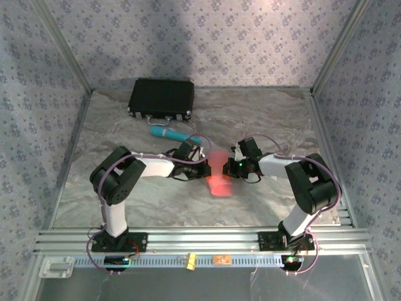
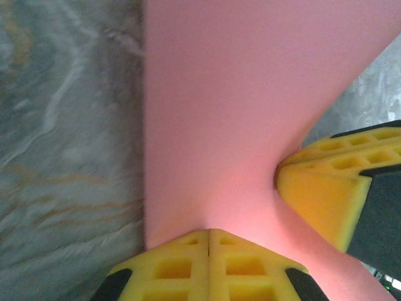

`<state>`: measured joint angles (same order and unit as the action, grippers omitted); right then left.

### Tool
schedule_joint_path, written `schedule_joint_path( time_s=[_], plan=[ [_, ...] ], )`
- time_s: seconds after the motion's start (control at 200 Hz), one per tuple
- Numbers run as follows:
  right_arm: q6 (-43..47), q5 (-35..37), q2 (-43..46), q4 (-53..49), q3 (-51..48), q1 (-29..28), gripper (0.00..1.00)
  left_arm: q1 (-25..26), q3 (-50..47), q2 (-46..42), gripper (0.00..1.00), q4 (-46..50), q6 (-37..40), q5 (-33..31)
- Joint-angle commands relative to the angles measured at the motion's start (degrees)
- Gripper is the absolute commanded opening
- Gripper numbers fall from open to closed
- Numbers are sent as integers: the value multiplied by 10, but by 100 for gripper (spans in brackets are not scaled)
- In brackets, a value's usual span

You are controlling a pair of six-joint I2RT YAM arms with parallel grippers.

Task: Fold a paper plane with a square sheet of paper (pick it up from the middle)
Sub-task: First fold the square sheet of paper in half at the center of the table.

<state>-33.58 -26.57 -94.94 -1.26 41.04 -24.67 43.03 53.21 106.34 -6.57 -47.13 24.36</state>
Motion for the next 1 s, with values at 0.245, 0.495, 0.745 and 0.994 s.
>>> schedule_joint_path(
  time_s=[0.245,0.495,0.745,0.994],
  plan=[
    [-4,69,-27,-69,-30,-4,0,15,27,-35,0,2,-48,37],
    [-5,69,-27,-67,-32,-5,0,16,-4,-6,0,-19,-62,38],
    [-4,69,-25,-65,-34,-5,0,18,-48,10,0,-24,-31,3],
    [-7,74,-23,-68,-34,-5,0,17,-52,-11,0,-8,-18,-3]
  ],
)
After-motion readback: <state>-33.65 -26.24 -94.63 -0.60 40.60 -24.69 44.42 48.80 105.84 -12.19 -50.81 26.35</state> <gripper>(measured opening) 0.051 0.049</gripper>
